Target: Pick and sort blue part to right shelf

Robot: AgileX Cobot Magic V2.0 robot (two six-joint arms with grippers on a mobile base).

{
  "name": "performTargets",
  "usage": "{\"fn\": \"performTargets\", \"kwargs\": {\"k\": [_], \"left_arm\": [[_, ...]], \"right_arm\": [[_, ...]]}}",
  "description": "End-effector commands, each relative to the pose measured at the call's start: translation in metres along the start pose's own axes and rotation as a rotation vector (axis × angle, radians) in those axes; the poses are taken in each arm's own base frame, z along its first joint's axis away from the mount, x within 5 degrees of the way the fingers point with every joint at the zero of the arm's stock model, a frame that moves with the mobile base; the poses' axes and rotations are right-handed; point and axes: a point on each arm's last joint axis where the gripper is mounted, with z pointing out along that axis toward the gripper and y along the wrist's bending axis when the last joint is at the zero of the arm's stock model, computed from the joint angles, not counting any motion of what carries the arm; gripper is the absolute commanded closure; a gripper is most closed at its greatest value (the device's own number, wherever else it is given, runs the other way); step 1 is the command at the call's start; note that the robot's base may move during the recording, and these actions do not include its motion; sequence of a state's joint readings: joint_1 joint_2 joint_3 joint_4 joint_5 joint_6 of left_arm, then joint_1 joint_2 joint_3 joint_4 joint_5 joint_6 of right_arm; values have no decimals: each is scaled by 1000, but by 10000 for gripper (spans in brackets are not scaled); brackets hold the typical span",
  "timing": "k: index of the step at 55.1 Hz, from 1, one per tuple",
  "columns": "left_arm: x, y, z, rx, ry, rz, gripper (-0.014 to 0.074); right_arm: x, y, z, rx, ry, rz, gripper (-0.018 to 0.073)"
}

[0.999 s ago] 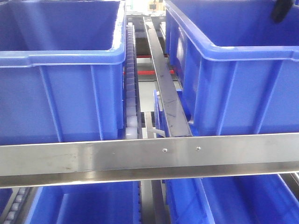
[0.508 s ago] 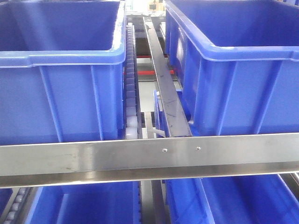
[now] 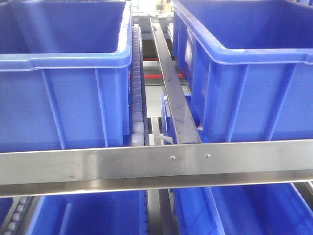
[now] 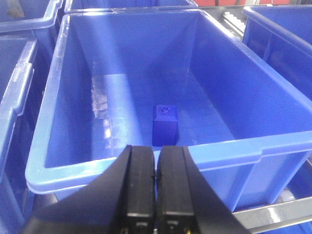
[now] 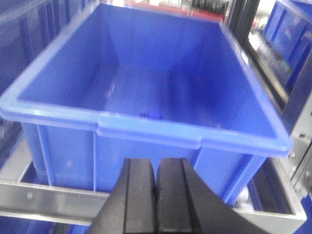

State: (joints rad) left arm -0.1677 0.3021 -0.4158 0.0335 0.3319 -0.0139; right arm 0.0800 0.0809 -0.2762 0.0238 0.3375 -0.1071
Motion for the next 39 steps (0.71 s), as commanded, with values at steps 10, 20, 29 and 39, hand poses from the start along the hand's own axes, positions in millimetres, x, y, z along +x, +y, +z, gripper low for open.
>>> {"fn": "performTargets", "kwargs": {"k": [10,20,29,39], "left_arm": [[-15,0,-2,0,-96,-1,472],[-15,0,-2,0,-96,-1,472],[-11,0,-1,-5,-128,-3,472],[27,5,-8,-86,-212,-65,472]], "right_arm": [[-18,-2,-2,11,-117,-4,510],[-18,-2,-2,11,-117,-4,510],[-18,-2,-2,11,-117,-4,510],[-18,-2,-2,11,-117,-4,510]]}}
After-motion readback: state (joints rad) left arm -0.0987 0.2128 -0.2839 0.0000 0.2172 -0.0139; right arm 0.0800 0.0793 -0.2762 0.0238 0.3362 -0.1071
